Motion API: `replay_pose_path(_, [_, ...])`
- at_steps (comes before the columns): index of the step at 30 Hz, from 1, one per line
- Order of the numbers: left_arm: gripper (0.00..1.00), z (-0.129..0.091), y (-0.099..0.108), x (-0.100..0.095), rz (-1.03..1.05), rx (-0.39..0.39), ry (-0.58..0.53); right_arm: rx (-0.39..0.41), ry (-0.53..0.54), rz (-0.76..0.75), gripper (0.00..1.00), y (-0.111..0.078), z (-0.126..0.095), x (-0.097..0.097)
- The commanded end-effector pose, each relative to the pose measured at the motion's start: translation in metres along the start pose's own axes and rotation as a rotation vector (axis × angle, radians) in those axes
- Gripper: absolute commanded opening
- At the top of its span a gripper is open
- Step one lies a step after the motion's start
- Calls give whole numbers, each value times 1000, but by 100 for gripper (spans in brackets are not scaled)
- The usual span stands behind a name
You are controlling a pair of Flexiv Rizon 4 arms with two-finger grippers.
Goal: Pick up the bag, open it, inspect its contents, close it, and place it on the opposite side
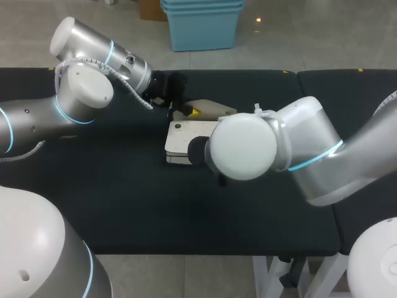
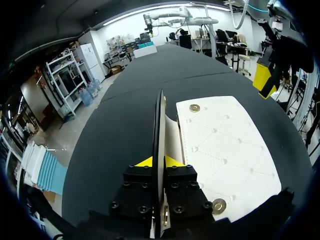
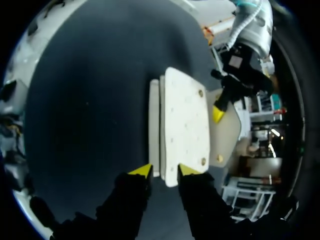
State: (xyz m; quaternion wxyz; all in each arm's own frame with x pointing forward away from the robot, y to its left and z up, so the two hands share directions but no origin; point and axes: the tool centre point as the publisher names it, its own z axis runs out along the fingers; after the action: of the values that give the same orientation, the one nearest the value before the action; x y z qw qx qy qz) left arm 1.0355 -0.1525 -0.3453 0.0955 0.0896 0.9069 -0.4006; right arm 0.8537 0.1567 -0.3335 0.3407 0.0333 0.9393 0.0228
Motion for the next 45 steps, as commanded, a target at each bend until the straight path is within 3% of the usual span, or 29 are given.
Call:
replay_pose_path(1, [0, 2, 2, -3, -3, 4, 9, -24, -53, -1, 31, 6, 23, 12])
replay_pose_path(11, [0, 3, 5, -4, -5, 6, 26, -6, -62, -26, 30, 11, 43, 5])
replay_pose_path(36, [0, 15, 2, -5, 35, 3, 77, 30, -143, 85, 26, -14, 68, -11])
replay_pose_path(39, [0, 15, 3, -4, 37, 1, 82, 25, -165, 101, 19, -15, 68, -14])
replay_pose_path(40, [0, 15, 3, -4, 39, 0, 82, 26, -170, 104, 13, -15, 68, -15])
replay_pose_path(41, [0, 14, 3, -3, 41, 0, 83, 24, -174, 105, 0, -15, 67, -16])
replay_pose_path(45, [0, 12, 3, 0, 59, 7, 76, 17, -187, 109, 0, -14, 67, -17])
